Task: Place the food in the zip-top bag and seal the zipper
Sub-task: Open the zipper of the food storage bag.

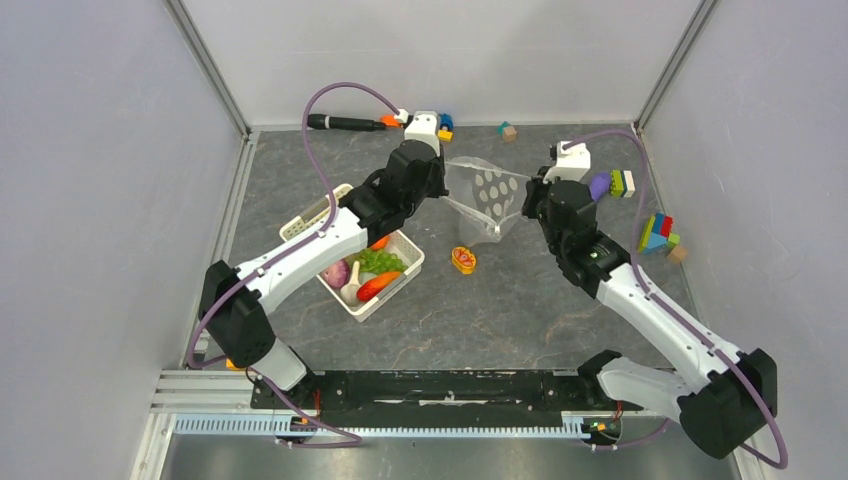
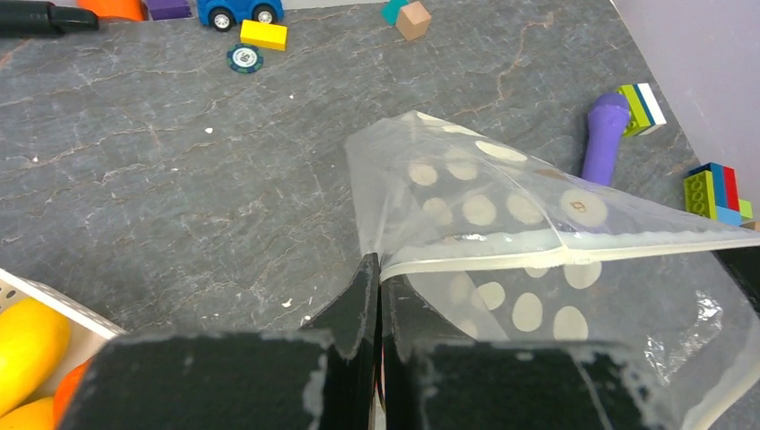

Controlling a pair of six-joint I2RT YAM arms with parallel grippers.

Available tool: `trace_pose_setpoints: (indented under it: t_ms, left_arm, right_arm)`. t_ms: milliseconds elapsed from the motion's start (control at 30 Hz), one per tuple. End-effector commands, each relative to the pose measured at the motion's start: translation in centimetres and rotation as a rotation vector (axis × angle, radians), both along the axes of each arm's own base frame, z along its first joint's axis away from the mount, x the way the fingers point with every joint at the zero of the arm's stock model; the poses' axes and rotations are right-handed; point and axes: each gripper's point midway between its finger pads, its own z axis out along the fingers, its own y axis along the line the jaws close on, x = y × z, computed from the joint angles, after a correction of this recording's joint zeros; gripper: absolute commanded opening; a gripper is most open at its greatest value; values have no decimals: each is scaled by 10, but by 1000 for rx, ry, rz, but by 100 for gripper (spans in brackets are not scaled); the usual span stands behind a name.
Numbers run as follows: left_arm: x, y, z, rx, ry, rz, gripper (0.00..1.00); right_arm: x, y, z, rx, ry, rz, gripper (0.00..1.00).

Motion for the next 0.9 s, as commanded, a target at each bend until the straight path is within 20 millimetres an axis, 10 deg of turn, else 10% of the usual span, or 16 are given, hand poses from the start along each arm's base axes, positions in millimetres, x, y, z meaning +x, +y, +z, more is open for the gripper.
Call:
trace_pose_setpoints:
  t_ms: [0, 233, 500, 667, 867]
  left_arm:
    - [9, 16, 19, -26, -45, 70, 2]
    - [12, -9, -1, -9, -7, -59, 9]
    - [-44, -109, -3, -256, 77, -634, 36]
    - [-46, -110, -4, -268, 86, -635, 98]
    - [-54, -80, 1, -207, 68, -558, 100]
  right_arm:
    - [-13, -45, 23, -113, -14, -149, 0]
    - [-41, -83, 35, -212, 6, -255, 0]
    - [-32, -29, 10, -200, 42, 42, 0]
    - [-17, 0, -8, -151, 93, 134, 0]
    - [-6, 12, -29, -84, 130, 128, 0]
